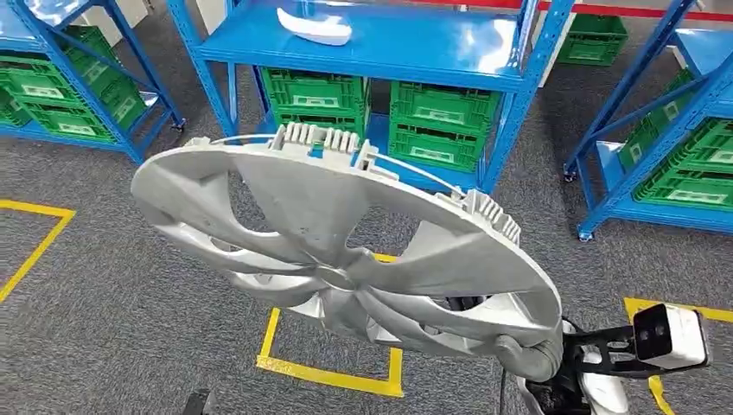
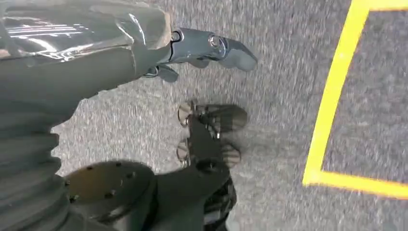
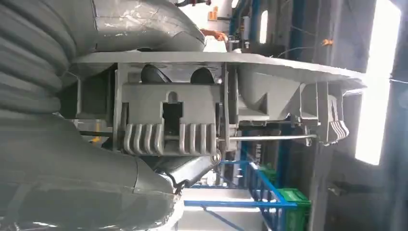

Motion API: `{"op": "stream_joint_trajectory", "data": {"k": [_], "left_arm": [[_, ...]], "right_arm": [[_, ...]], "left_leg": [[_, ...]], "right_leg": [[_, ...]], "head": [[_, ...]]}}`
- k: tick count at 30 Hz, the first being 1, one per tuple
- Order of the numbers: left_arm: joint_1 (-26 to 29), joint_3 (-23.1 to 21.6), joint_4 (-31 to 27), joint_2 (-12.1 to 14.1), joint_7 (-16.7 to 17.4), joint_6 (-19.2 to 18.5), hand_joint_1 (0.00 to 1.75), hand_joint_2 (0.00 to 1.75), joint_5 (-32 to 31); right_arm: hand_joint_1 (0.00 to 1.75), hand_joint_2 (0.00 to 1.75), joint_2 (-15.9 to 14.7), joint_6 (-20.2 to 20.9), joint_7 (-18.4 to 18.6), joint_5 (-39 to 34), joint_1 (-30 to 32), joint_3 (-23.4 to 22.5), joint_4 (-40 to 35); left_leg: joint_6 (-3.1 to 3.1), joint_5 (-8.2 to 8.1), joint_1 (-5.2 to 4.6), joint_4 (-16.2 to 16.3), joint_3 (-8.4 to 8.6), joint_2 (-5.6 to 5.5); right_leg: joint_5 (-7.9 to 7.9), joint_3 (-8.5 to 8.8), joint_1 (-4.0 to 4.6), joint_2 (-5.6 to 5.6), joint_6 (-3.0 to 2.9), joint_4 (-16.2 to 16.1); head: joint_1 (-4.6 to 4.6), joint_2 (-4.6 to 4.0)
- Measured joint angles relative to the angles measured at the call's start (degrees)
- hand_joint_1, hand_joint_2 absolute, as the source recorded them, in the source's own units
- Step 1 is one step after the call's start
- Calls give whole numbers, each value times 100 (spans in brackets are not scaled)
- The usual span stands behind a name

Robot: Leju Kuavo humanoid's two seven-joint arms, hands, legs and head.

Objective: Take the parts from the cabinet and place them on the table.

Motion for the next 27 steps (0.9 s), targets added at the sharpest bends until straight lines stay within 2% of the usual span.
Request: {"op": "stream_joint_trajectory", "data": {"k": [1, 3, 4, 5, 6, 7, 8, 9, 10, 13, 14, 15, 16, 17, 18, 19, 20, 21, 22, 23, 24, 25, 27], "left_arm": [[-5, 2, 0, 2, -7, 2, 0, 175, 0], [-1, 0, 0, 9, -9, 11, 0, 175, 2], [1, 0, 0, 2, -9, 9, 0, 175, 2], [1, 0, 2, 2, -9, 7, 0, 175, 0], [1, 0, 0, 9, -11, 4, 0, 175, 2], [0, 0, 0, 13, -11, 4, 0, 175, 0], [-2, 0, 0, 17, -18, 4, 0, 175, 2], [-18, 2, 0, 17, -22, -2, 0, 175, 0], [-20, 0, 0, 17, -24, -2, 0, 175, 2], [-1, 2, 2, 22, -26, -4, 0, 175, 2], [5, 0, 2, 37, -24, -4, 0, 175, 2], [2, 0, 2, 17, -31, -9, 0, 175, 2], [-7, 0, 2, 17, -33, -9, 0, 175, 2], [-8, 0, 2, 17, -33, -11, 0, 175, 2], [-6, 0, 2, 17, -31, -15, 0, 175, 2], [-4, 0, 2, 15, -31, -20, 0, 175, 2], [-3, 0, 2, 13, -31, -22, 0, 175, 2], [-2, 0, 2, 11, -31, -22, 0, 175, 2], [-4, 0, 2, 9, -31, -22, 0, 175, 2], [-4, 0, 2, 6, -31, -22, 0, 175, 0], [-5, 0, 2, -7, -31, -24, 0, 175, 0], [-10, 0, 0, -4, -31, -22, 0, 175, -2], [18, 0, 2, 0, -31, -22, 0, 175, -7]], "right_arm": [[171, 175, 7, -2, -9, 11, 7, 0, -11], [171, 175, 20, -20, -13, 35, 12, 0, -18], [171, 175, 20, -20, -13, 50, 27, 0, -18], [171, 175, 25, -20, -13, 59, 41, 0, -18], [171, 175, 29, -20, -13, 59, 41, 0, -20], [171, 175, 33, -20, -13, 59, 39, 0, -26], [171, 175, 36, -20, -13, 59, 39, 0, -35], [171, 175, 35, -18, -16, 59, 46, 0, -55], [171, 175, 33, -18, -16, 59, 36, -2, -59], [171, 175, 44, -2, -18, 68, 42, 0, -66], [171, 175, 46, -2, -18, 70, 43, -2, -85], [171, 175, 44, 0, -18, 79, 43, -2, -90], [171, 175, 44, 0, -24, 77, 43, -9, -92], [171, 175, 44, 0, -33, 74, 59, -11, -90], [171, 175, 42, 0, -33, 87, 79, -13, -90], [171, 175, 38, 0, -33, 103, 104, -13, -90], [171, 175, 33, 0, -33, 118, 125, -15, -90], [171, 175, 33, -2, -33, 125, 132, -15, -90], [171, 175, 33, 0, -33, 129, 130, -15, -90], [171, 175, 33, 0, -35, 133, 131, -17, -92], [171, 175, 33, 0, -37, 140, 130, -20, -92], [171, 175, 38, 0, -42, 144, 144, -24, -96], [171, 175, 35, 0, -44, 164, 142, -35, -105]], "left_leg": [[-52, -220, 40, 405, -181, 57], [-124, -596, 98, 1329, -595, 101], [-143, -618, 118, 1544, -701, 120], [-152, -496, 134, 1427, -648, 139], [-152, -271, 148, 1027, -453, 167], [-144, -23, 151, 477, -170, 229], [-127, 184, 149, -71, 131, 373], [-113, 96, 78, -334, 245, 571], [-42, 138, 64, -336, 213, 483], [56, 148, 32, -345, 172, 323], [125, 221, 107, -450, 280, 255], [159, 242, 84, -474, 290, 215], [190, 264, 82, -466, 281, 158], [199, 269, 69, -465, 275, 98], [206, 271, 53, -462, 267, 20], [207, 272, 43, -457, 259, -53], [208, 272, 34, -447, 258, -139], [207, 272, 33, -436, 258, -217], [203, 269, 33, -414, 258, -307], [190, 261, 33, -390, 257, -384], [170, 250, 43, -355, 210, -440], [135, 228, 3, -306, 178, -510], [89, 255, 33, -322, 127, -595]], "right_leg": [[0, -1, 1, -23, 0, 0], [-1, -8, 4, -108, 2, 3], [-2, -9, 3, -158, 3, 3], [-3, -6, 2, -209, 5, 3], [-4, -5, 1, -254, 6, 3], [-6, 1, 0, -296, 9, 3], [-14, 9, 3, -330, 24, 2], [-17, 9, 44, -368, 41, 2], [-17, -2, 71, -411, 79, 2], [-12, 28, 57, -549, 186, -46], [-65, -19, 38, -512, 215, 8], [-181, -68, 28, -300, 188, 178], [-406, -262, 26, -138, 133, 615], [-610, -496, 27, -63, 102, 1119], [-783, -747, 29, -31, 91, 1631], [-841, -905, 30, -18, 108, 1926], [-786, -914, 30, -14, 141, 1894], [-623, -777, 30, -6, 183, 1586], [-367, -517, 29, 32, 228, 1016], [-148, -254, 22, 149, 243, 458], [-32, -113, 4, 457, 210, 79], [6, -109, 31, 444, 141, 73], [11, -106, 66, 336, 92, 95]], "head": [[-5, 0], [-2, 0], [-5, 0], [-5, 0], [-5, 0], [-5, 0], [-2, 0], [-2, 0], [9, 0], [4, 0], [6, 0], [46, 0], [46, 0], [72, 0], [72, 0], [70, 0], [70, 0], [72, 0], [72, 0], [72, 0], [76, 0], [63, 0], [61, 0]]}}
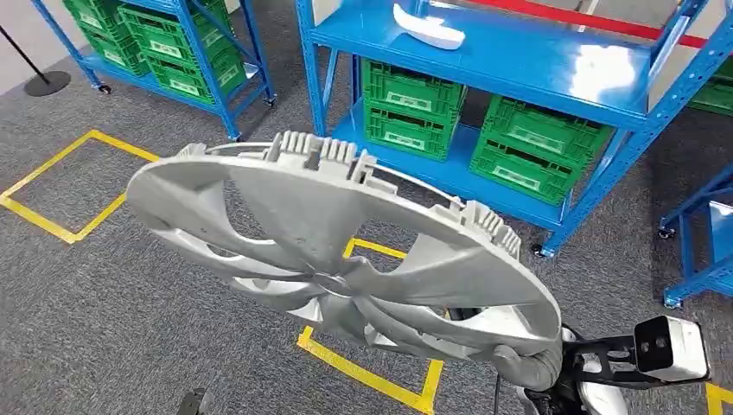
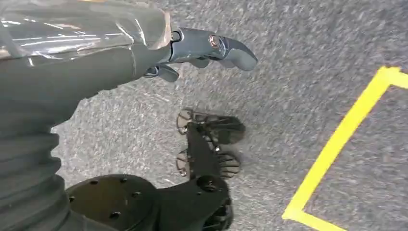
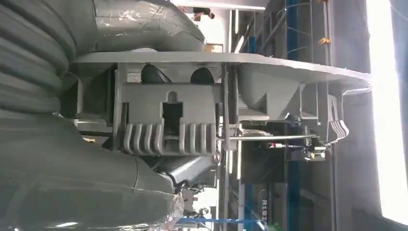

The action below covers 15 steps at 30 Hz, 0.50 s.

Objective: Take the parts from the cabinet and place them on the table.

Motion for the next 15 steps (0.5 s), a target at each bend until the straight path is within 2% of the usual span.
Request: {"op": "stream_joint_trajectory", "data": {"k": [1, 2, 3, 4, 5, 6, 7, 8, 9, 10, 11, 12, 13, 14, 15], "left_arm": [[14, -2, 0, -7, 2, 0, 0, 175, 0], [18, -2, 7, 20, 2, 2, 0, 175, -9], [19, -7, 4, -2, 9, -4, 0, 175, -22], [1, -7, 7, 15, 9, 2, 0, 175, -22], [-19, -7, 7, 17, 9, 11, 0, 175, -15], [-23, -7, 7, 17, 9, 9, 0, 175, -15], [-20, -7, 7, 11, 9, 7, 0, 175, -15], [-16, -11, 7, 2, 11, 4, 0, 175, -15], [-16, -13, 7, 2, 11, 2, 0, 175, -15], [-16, -15, 7, 4, 11, 2, 0, 175, -17], [-17, -17, 7, 9, 11, 2, 0, 175, -24], [-21, -20, 7, 17, 11, 2, 0, 175, -26], [-35, -20, 7, 33, 13, 7, 0, 175, -33], [-48, -22, 7, 24, 13, 11, 0, 175, -33], [-45, -31, 7, 33, 18, 13, 0, 175, -37]], "right_arm": [[171, 175, 0, 0, -2, 7, -1, -2, 0], [171, 175, 11, -2, -9, 9, -2, -2, -11], [171, 175, 15, -2, -11, 17, -6, -7, -22], [171, 175, 35, -4, -22, 24, 3, -13, -39], [171, 175, 37, -9, -35, 28, 11, -15, -53], [171, 175, 42, -18, -35, 33, 20, -17, -59], [171, 175, 44, -17, -35, 44, 32, -20, -61], [171, 175, 46, -17, -35, 52, 48, -17, -61], [171, 175, 46, -17, -35, 57, 53, -17, -61], [171, 175, 46, -17, -35, 59, 52, -17, -63], [171, 175, 50, -17, -37, 57, 52, -20, -70], [171, 175, 61, -17, -37, 59, 52, -20, -83], [171, 175, 66, -17, -42, 59, 56, -22, -92], [171, 175, 61, -9, -44, 59, 60, -31, -96], [171, 175, 74, 0, -48, 59, 66, -44, -96]], "left_leg": [[-32, 10, 10, -2, -23, -54], [-52, -16, 23, 38, -33, -63], [-95, -124, -10, 175, -109, 228], [-142, -321, 3, 496, -256, 470], [-181, -577, 36, 1024, -507, 633], [-206, -775, 58, 1508, -741, 697], [-229, -865, 76, 1861, -917, 721], [-239, -814, 91, 1902, -947, 730], [-236, -658, 95, 1660, -832, 749], [-224, -435, 94, 1200, -596, 775], [-188, -182, 82, 557, -233, 883], [-120, -73, 31, 48, 66, 1226], [-104, -137, -12, 21, 70, 1284], [-67, -133, -27, 2, 50, 1206], [-56, -131, -35, 0, 37, 1151]], "right_leg": [[14, 4, 4, -54, -23, -8], [37, 19, -86, -135, -59, -40], [23, 35, -68, -183, -91, -45], [14, 41, -58, -247, -131, -43], [10, 39, -42, -319, -137, -42], [4, 36, -34, -387, -144, -41], [-1, 34, -32, -465, -146, -40], [-4, 35, -30, -537, -147, -40], [-10, 35, -28, -603, -144, -40], [-18, 40, -25, -659, -133, -40], [-24, 58, -17, -723, -131, -43], [-36, 80, -6, -767, -113, -44], [-50, 82, 44, -822, -81, -47], [-61, 83, 26, -873, -61, -50], [-69, 94, 24, -936, -41, -57]], "head": [[4, 0], [9, 0], [-7, 0], [-50, 0], [-44, 0], [-44, 0], [-46, 0], [-46, 0], [-46, 0], [-48, 0], [-48, 0], [-48, 0], [-39, 0], [-43, 0], [-48, 0]]}}
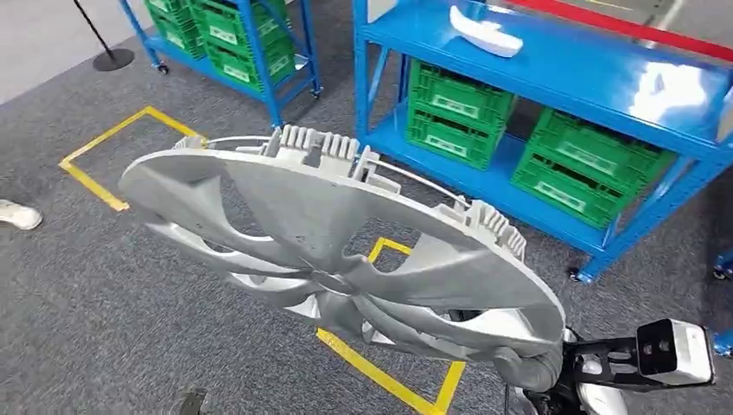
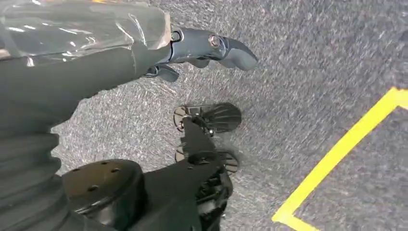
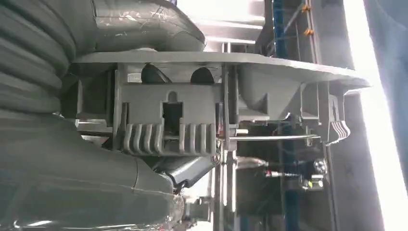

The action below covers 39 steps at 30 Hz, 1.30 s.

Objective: Take the parts from the cabinet and place them on the table.

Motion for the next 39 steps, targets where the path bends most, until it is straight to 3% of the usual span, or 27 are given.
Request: {"op": "stream_joint_trajectory", "data": {"k": [2, 3, 5, 7, 8, 9, 11, 12, 13, 14, 16, 17, 19, 20, 22, 23, 25, 26, 27, 28, 32, 33, 34, 35, 37, 38, 39], "left_arm": [[6, -13, 0, 26, 2, 7, 0, 175, -4], [19, -15, 0, 11, 4, 7, 0, 175, -9], [-15, -22, 0, 4, 4, 7, 0, 175, -24], [-16, -24, 0, 4, 4, 7, 0, 175, -31], [-14, -26, 0, 2, 4, 7, 0, 175, -33], [-13, -28, 0, -4, 4, 7, 0, 175, -33], [-15, -37, 0, -15, 4, 11, 0, 175, -39], [-15, -44, 0, -18, 4, 15, 0, 175, -41], [-18, -44, 0, -15, 4, 22, 0, 175, -46], [-16, -44, 0, -13, 4, 26, 0, 175, -46], [9, -46, 0, -2, 4, 33, 0, 175, -46], [21, -46, 4, 2, 6, 37, 0, 175, -46], [22, -48, 4, -2, 4, 35, 0, 175, -57], [4, -48, 4, 4, 4, 39, 0, 175, -57], [1, -48, 4, 0, 4, 39, 0, 175, -57], [6, -50, 4, -2, 4, 39, 0, 175, -57], [7, -50, 4, -2, 4, 39, 0, 175, -57], [7, -50, 4, 2, 4, 39, 0, 175, -57], [5, -50, 4, 13, 4, 39, 0, 175, -57], [-8, -48, 2, 31, 4, 39, 0, 175, -57], [-19, -50, 2, 63, -7, 44, 0, 175, -65], [-9, -50, 2, 70, -7, 44, 0, 175, -63], [-19, -52, 0, 35, -9, 41, 0, 175, -64], [-33, -52, 0, 37, -11, 46, 0, 175, -63], [-42, -55, 0, 17, -11, 44, 0, 175, -63], [-34, -54, 2, 11, -11, 46, 0, 175, -63], [-23, -54, 2, 4, -11, 46, 0, 175, -63]], "right_arm": [[171, 175, 6, 2, 0, 11, 10, -11, -15], [171, 175, 2, 2, 0, 15, 9, -24, -20], [171, 175, 2, 2, -9, 11, 29, -61, -28], [171, 175, 0, 2, -13, 13, 54, -81, -28], [171, 175, -2, 2, -9, 20, 80, -85, -28], [171, 175, -9, 2, -9, 22, 94, -90, -28], [171, 175, -13, 9, -15, 33, 88, -98, -31], [171, 175, -13, 13, -20, 37, 89, -103, -31], [171, 175, -13, 13, -24, 44, 92, -105, -28], [171, 175, -13, 15, -26, 48, 103, -107, -46], [171, 175, -13, 17, -24, 57, 97, -107, -50], [171, 175, -9, 20, -26, 57, 96, -107, -52], [171, 175, 7, 33, -26, 57, 94, -109, -79], [171, 175, 11, 35, -26, 53, 94, -109, -83], [171, 175, 9, 57, -28, 52, 97, -109, -83], [171, 175, 11, 68, -26, 57, 100, -109, -83], [171, 175, 11, 81, -26, 55, 95, -109, -83], [171, 175, 11, 83, -26, 55, 94, -109, -90], [171, 175, 13, 85, -26, 55, 94, -109, -100], [171, 175, 13, 85, -26, 55, 94, -109, -114], [171, 175, 18, 96, -26, 55, 93, -107, -127], [171, 175, 17, 96, -24, 55, 96, -109, -138], [171, 175, 13, 96, -22, 59, 97, -111, -138], [171, 175, 13, 98, -28, 48, 96, -118, -146], [171, 175, 9, 103, -27, 39, 108, -118, -146], [171, 175, 6, 103, -15, 44, 124, -118, -146], [171, 175, 0, 103, -13, 44, 134, -118, -146]], "left_leg": [[72, 65, -6, -103, 73, -171], [90, 123, 46, -188, 166, -249], [159, 180, 64, -226, 170, -379], [159, 178, 58, -224, 160, -555], [157, 177, 58, -222, 161, -646], [155, 175, 62, -218, 166, -744], [119, 152, 77, -171, 171, -927], [76, 120, 83, -115, 149, -1001], [16, 71, 51, -22, 108, -1074], [-11, 56, 56, -1, 59, -1111], [-45, 75, 91, -20, 13, -1180], [-64, 59, 103, -1, 7, -1220], [-129, -129, 78, 316, -112, -665], [-155, -370, 97, 781, -345, -515], [-182, -756, 123, 1747, -848, -441], [-186, -779, 125, 1963, -979, -429], [-151, -469, 121, 1531, -792, -410], [-102, -201, 103, 941, -481, -347], [-20, -13, 53, 397, -164, -156], [89, 0, -30, 61, 3, 191], [137, 35, -54, 1, -52, -49], [157, 136, 40, -146, 105, -143], [150, 171, 29, -198, 128, -216], [175, 201, 35, -197, 119, -284], [176, 203, 40, -195, 113, -464], [174, 202, 41, -189, 110, -567], [169, 201, 51, -188, 113, -659]], "right_leg": [[-6, 64, 15, -125, 76, -57], [-69, 36, -9, 56, 78, 34], [-432, -329, -19, 482, -1, 800], [-740, -822, -20, 586, -8, 1754], [-730, -940, -22, 591, 27, 1907], [-604, -894, -34, 592, 83, 1728], [-127, -464, -82, 646, 212, 723], [82, -231, -126, 839, 252, 204], [129, -187, -113, 1026, 191, 97], [139, -184, -113, 929, 108, 94], [143, -195, -58, 864, 32, 109], [155, -184, -90, 806, 0, 92], [142, -154, -86, 701, -81, 83], [124, -147, -63, 633, -111, 83], [106, -146, -34, 495, -135, 83], [99, -146, -25, 425, -142, 83], [87, -133, 0, 286, -151, 83], [72, -116, 20, 219, -141, 82], [65, -96, 36, 160, -147, 77], [49, -78, 43, 103, -138, 76], [24, -18, 59, -165, -39, 21], [-7, -47, 57, -69, -18, 54], [-91, -88, 30, 264, -23, 211], [-273, -246, 20, 454, -53, 562], [-649, -714, 8, 576, -65, 1534], [-723, -902, -1, 586, -27, 1882], [-674, -924, -23, 587, 21, 1873]], "head": [[-2, 0], [26, 0], [50, 0], [72, 0], [74, 0], [74, 0], [76, 0], [81, 0], [85, 0], [79, 0], [85, 0], [83, 0], [54, 0], [52, 0], [55, 0], [52, 0], [52, 0], [52, 0], [52, 0], [55, 0], [59, 0], [68, 0], [92, 0], [79, 0], [107, 0], [107, 0], [109, 0]]}}
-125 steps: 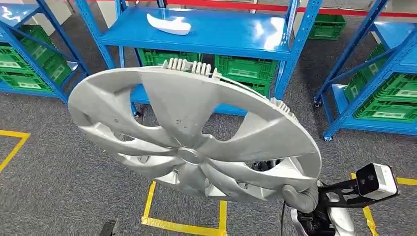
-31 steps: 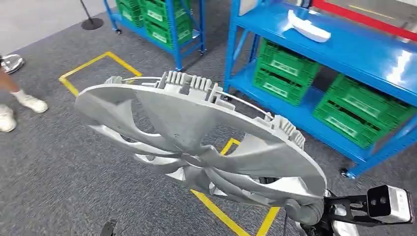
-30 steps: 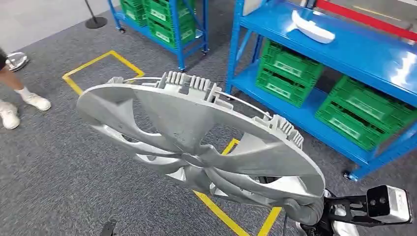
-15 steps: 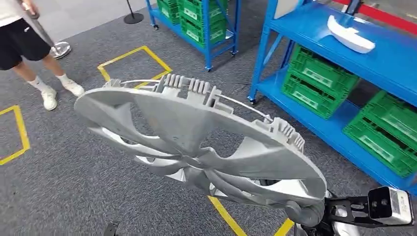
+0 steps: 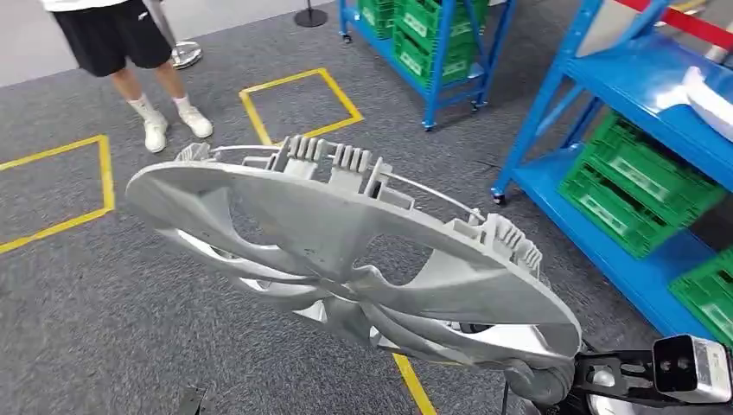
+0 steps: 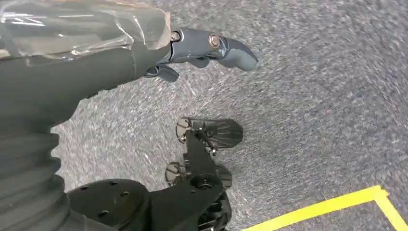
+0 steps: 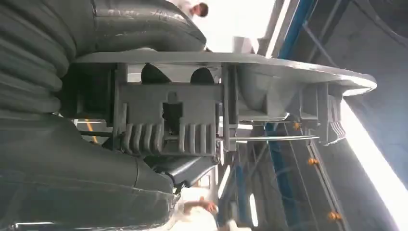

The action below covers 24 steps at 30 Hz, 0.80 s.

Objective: Take the parts from the cabinet and place them on the table.

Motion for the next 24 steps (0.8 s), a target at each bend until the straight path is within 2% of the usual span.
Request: {"op": "stream_joint_trajectory", "data": {"k": [1, 2, 3, 4, 5, 7, 8, 9, 10, 11, 12, 13, 14, 15, 16, 17, 18, 19, 20, 23, 24], "left_arm": [[10, 0, 0, -9, 0, 0, 0, 175, 0], [14, 0, 0, -20, 0, 0, 0, 175, 0], [16, 0, 0, -24, 0, 2, 0, 175, 0], [16, 2, 0, -24, -2, 9, 0, 175, 0], [15, 2, 0, -20, 0, 15, 0, 175, 0], [54, 2, 0, -20, -2, 28, 0, 175, 2], [83, 2, 2, -22, -2, 28, 0, 175, 2], [98, 2, 2, -15, 0, 28, 0, 175, 2], [106, 0, 2, -28, -2, 28, 0, 175, 0], [90, 0, 2, -24, -2, 28, 0, 175, 2], [69, 0, 2, -26, -2, 28, 0, 175, 2], [64, 0, 2, -31, -2, 31, 0, 175, 2], [68, 0, 2, -35, -2, 28, 0, 175, 2], [74, 0, 2, -35, -2, 31, 0, 175, 2], [75, 0, 2, -35, -2, 33, 0, 175, 2], [75, 0, 2, -35, -2, 37, 0, 175, 2], [74, 0, 2, -26, -2, 37, 0, 175, 2], [70, 0, 2, -22, -2, 44, 0, 175, 2], [56, 0, 2, 5, -2, 46, 0, 175, 2], [51, 4, 2, 31, -15, 53, 0, 175, 0], [52, 4, 4, 41, -15, 63, 0, 175, 0]], "right_arm": [[171, 175, 0, 0, 4, -2, -7, 0, 0], [171, 175, 2, 0, 15, -4, -20, 0, 0], [171, 175, 2, -4, 26, -7, -30, 0, -2], [171, 175, 2, -15, 39, -7, -42, 0, 0], [171, 175, 9, -17, 42, -7, -39, 2, -4], [171, 175, 9, -17, 48, -4, -49, 4, -9], [171, 175, 13, -17, 48, -4, -53, 7, -9], [171, 175, 22, -17, 48, -7, -66, 5, -11], [171, 175, 33, -17, 48, -7, -79, 4, -13], [171, 175, 41, -17, 48, -11, -78, 4, -15], [171, 175, 41, -17, 48, -15, -78, 2, -15], [171, 175, 44, -17, 48, -13, -78, 0, -15], [171, 175, 46, -17, 48, -11, -76, 0, -15], [171, 175, 52, -17, 52, -7, -76, 4, -15], [171, 175, 52, -11, 55, -7, -79, 4, -15], [171, 175, 54, -2, 55, -7, -85, 4, -15], [171, 175, 61, -2, 55, -7, -93, 4, -15], [171, 175, 63, 0, 57, -7, -105, 4, -15], [171, 175, 68, 0, 57, -9, -105, 4, -15], [171, 175, 74, 11, 55, -26, -109, 9, -15], [171, 175, 81, 13, 55, -31, -110, 7, -22]], "left_leg": [[-19, -7, 15, 13, 4, -102], [-49, -23, 34, 45, 5, -198], [-102, -59, 53, 107, -3, -289], [-163, -99, 63, 179, -52, -362], [-219, -153, 28, 274, -102, -441], [-256, -132, 67, 253, -146, -497], [-266, -129, 88, 248, -161, -532], [-284, -155, 108, 278, -164, -505], [-309, -223, 75, 417, -211, -141], [-331, -397, 73, 752, -391, 101], [-337, -618, 83, 1248, -639, 199], [-339, -802, 88, 1731, -894, 232], [-338, -901, 89, 2088, -1098, 233], [-326, -862, 88, 2176, -1175, 233], [-299, -710, 85, 1970, -1092, 235], [-253, -467, 66, 1520, -872, 266], [-182, -213, 29, 943, -565, 368], [-85, -81, -60, 470, -302, 690], [-50, -173, -119, 412, -274, 888], [-6, -159, -162, 349, -293, 684], [32, -118, -162, 232, -231, 582]], "right_leg": [[162, 117, -32, 2, 79, -286], [385, 324, -69, 28, 167, -748], [626, 590, -122, 134, 251, -1315], [723, 734, -197, 390, 291, -1685], [720, 765, -157, 335, 175, -1690], [718, 741, -96, 254, 79, -1659], [722, 745, -83, 211, 52, -1662], [733, 768, -131, 156, 8, -1684], [720, 792, -112, 117, -12, -1689], [697, 814, -86, 56, -51, -1689], [678, 825, -55, -7, -77, -1688], [662, 828, -34, -76, -100, -1687], [650, 829, -13, -142, -115, -1687], [636, 836, 10, -217, -130, -1687], [625, 849, 31, -283, -141, -1687], [606, 868, 54, -351, -152, -1689], [588, 895, 71, -418, -157, -1692], [569, 922, 73, -464, -151, -1696], [555, 929, 103, -522, -128, -1702], [536, 961, 69, -723, -73, -1756], [527, 1027, 106, -800, -45, -1807]], "head": [[0, 0], [0, 0], [0, 0], [18, 0], [14, 0], [7, 0], [13, 0], [11, 0], [4, 0], [-33, 0], [-28, 0], [-28, 0], [-31, 0], [-33, 0], [-31, 0], [-31, 0], [-31, 0], [-28, 0], [-17, 0], [-33, 0], [-35, 0]]}}
